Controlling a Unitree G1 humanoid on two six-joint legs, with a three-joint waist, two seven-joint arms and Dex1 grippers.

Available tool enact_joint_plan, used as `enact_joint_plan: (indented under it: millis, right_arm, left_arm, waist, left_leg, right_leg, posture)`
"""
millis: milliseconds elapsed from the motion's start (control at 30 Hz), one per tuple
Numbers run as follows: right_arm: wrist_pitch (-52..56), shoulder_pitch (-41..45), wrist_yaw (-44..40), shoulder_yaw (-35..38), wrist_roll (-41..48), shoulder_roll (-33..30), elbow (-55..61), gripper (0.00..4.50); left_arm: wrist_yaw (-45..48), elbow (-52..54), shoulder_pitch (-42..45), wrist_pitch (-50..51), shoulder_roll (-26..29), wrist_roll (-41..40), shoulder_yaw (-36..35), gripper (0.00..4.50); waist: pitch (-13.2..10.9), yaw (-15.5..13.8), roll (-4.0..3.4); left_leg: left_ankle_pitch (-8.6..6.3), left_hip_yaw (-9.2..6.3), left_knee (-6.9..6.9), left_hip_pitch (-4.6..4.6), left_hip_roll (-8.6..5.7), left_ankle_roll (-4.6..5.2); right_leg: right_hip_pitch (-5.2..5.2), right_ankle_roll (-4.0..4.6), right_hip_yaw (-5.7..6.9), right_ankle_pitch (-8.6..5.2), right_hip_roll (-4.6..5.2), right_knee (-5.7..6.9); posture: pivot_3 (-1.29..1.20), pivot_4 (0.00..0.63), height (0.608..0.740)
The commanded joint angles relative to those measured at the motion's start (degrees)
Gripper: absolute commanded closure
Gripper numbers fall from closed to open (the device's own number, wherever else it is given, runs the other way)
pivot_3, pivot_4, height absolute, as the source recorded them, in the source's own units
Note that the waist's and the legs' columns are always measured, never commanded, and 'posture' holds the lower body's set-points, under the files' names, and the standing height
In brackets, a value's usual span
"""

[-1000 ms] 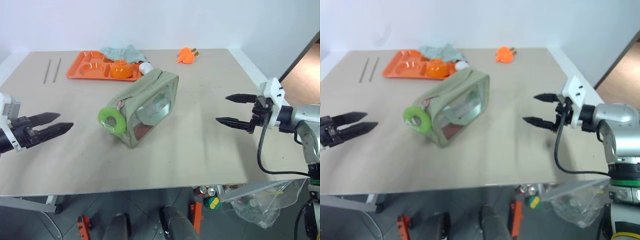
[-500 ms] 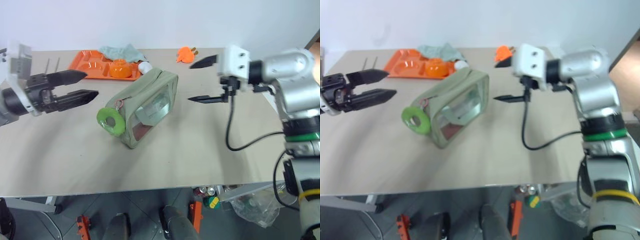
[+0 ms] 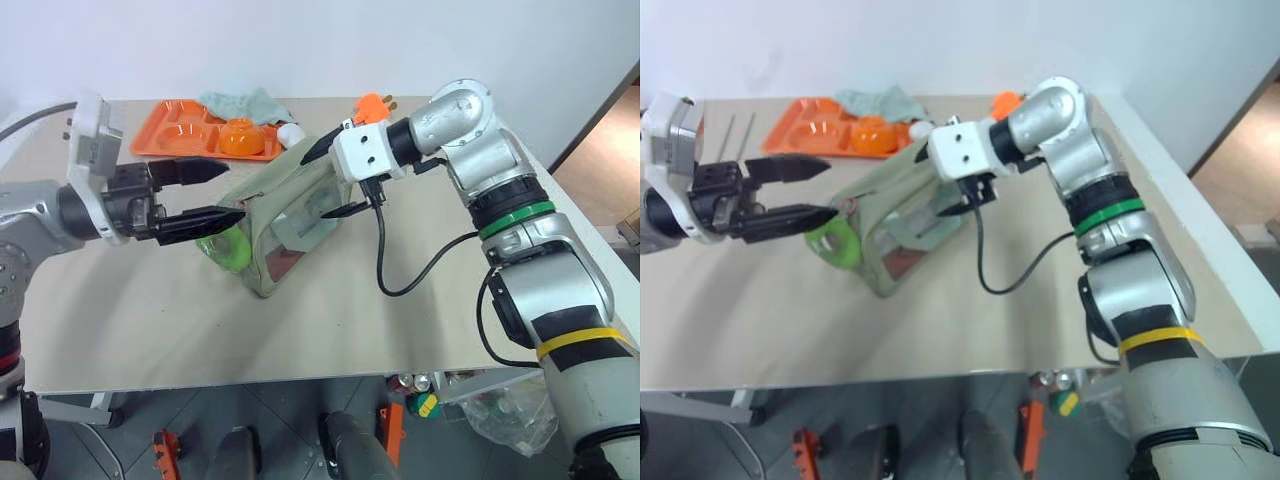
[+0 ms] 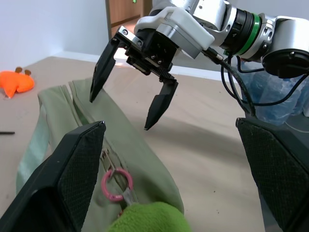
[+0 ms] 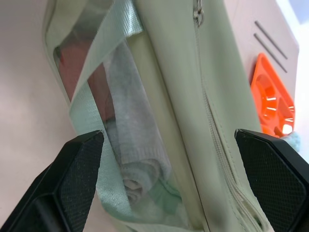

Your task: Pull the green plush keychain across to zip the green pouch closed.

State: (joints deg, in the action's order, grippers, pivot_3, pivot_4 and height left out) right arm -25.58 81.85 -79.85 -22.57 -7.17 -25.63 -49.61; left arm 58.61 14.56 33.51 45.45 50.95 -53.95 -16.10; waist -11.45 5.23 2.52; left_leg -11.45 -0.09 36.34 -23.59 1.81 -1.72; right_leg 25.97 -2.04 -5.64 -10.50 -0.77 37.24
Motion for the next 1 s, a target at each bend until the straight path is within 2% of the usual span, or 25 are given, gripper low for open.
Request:
enact_joint_plan:
  millis: [33,67,100,300,367,400,467,500,700,833,1000]
  right_arm:
    - [-2.63,3.12,0.59,0.48,-1.3,0.88,-2.7,0.0]
    - [-2.99,3.22,0.74,0.45,-1.71,1.15,-3.47,0.0]
    - [-3.4,3.23,1.05,0.33,-2.28,1.42,-4.32,0.53]
    - [-4.93,2.17,2.18,0.12,-4.69,2.35,-7.85,2.54]
    - [-5.0,1.95,2.48,0.24,-4.99,2.73,-8.87,2.94]
    - [-5.0,1.83,2.89,0.21,-5.28,2.82,-9.36,3.5]
    - [-4.99,1.55,3.25,0.15,-5.62,2.83,-9.96,4.0]
    - [-4.92,1.34,3.12,0.21,-5.65,2.81,-10.13,4.44]
    - [-5.05,0.2,2.18,0.79,-5.41,2.26,-9.91,4.48]
    - [-2.16,-0.6,6.81,2.51,-5.31,1.43,-8.34,4.48]
    - [10.87,-3.26,3.1,6.81,-0.34,-4.27,7.08,4.48]
  left_arm:
    - [-1.59,2.29,-0.6,-0.23,0.17,-1.38,-2.95,0.01]
    - [-2.1,2.35,-0.7,-0.21,0.02,-1.72,-3.23,0.01]
    - [-2.56,2.28,-0.66,-0.03,-0.08,-2.18,-3.47,0.0]
    - [-4.07,3.13,0.41,0.34,-0.18,-4.42,-3.46,0.0]
    - [-4.32,3.18,0.76,0.35,-0.26,-4.77,-3.25,0.0]
    - [-4.44,3.25,0.85,0.44,-0.33,-4.92,-3.16,0.0]
    - [-4.62,3.46,0.81,0.49,-0.42,-4.95,-2.91,0.0]
    - [-4.71,3.54,0.73,0.49,-0.45,-4.98,-2.81,0.0]
    - [-5.3,3.35,0.61,0.34,-0.96,-4.83,-2.47,0.0]
    - [-5.81,4.21,0.95,0.4,-1.79,-5.19,-1.88,0.0]
    - [-7.35,5.12,0.05,0.57,-2.79,-6.18,-2.52,0.0]
  waist:
    - [0.0,-0.01,0.0]
    - [0.0,-0.01,0.0]
    - [0.0,0.0,0.0]
    - [0.0,0.0,0.0]
    - [0.0,0.0,0.0]
    - [0.0,0.0,0.0]
    - [0.0,0.0,0.0]
    - [0.0,0.0,0.0]
    - [0.0,0.0,0.01]
    - [0.01,0.0,0.0]
    - [0.0,-0.63,0.0]
  left_leg:
    - [0.0,-0.02,0.0,-0.01,0.0,0.0]
    - [0.0,-0.03,0.0,-0.01,0.0,0.0]
    - [0.0,-0.03,0.0,-0.01,0.0,0.0]
    - [0.0,-0.1,0.0,0.0,-0.01,0.0]
    - [0.0,-0.1,0.0,0.01,-0.02,0.0]
    - [0.0,-0.1,0.0,0.01,-0.02,0.0]
    - [0.01,-0.12,0.01,0.01,-0.02,-0.01]
    - [0.01,-0.13,0.01,0.02,-0.02,-0.01]
    - [0.02,-0.16,0.04,0.06,-0.03,-0.03]
    - [0.03,-0.2,0.07,0.13,-0.03,-0.04]
    - [0.09,-0.29,0.08,0.09,-0.07,-0.15]
  right_leg:
    - [0.0,0.01,0.01,-0.01,0.0,0.0]
    - [-0.01,0.01,0.02,-0.01,0.0,0.0]
    - [0.0,0.01,0.02,-0.01,0.0,0.0]
    - [-0.03,0.02,0.08,0.0,0.0,0.03]
    - [-0.04,0.02,0.07,0.0,0.0,0.03]
    - [-0.04,0.02,0.07,0.0,0.0,0.03]
    - [-0.05,0.03,0.09,0.0,0.0,0.04]
    - [-0.05,0.03,0.1,0.01,0.0,0.05]
    - [-0.13,0.03,0.13,0.01,0.0,0.05]
    - [-0.21,0.03,0.16,0.01,0.01,0.05]
    - [-0.24,0.02,0.23,0.05,0.04,0.05]
  posture:
    - [0.0,0.15,0.74]
    - [0.0,0.15,0.74]
    - [0.0,0.15,0.74]
    - [0.0,0.15,0.74]
    - [0.0,0.15,0.74]
    - [0.0,0.15,0.74]
    - [0.0,0.15,0.74]
    - [0.0,0.15,0.74]
    - [0.0,0.15,0.74]
    - [0.0,0.15,0.74]
    - [0.0,0.15,0.74]
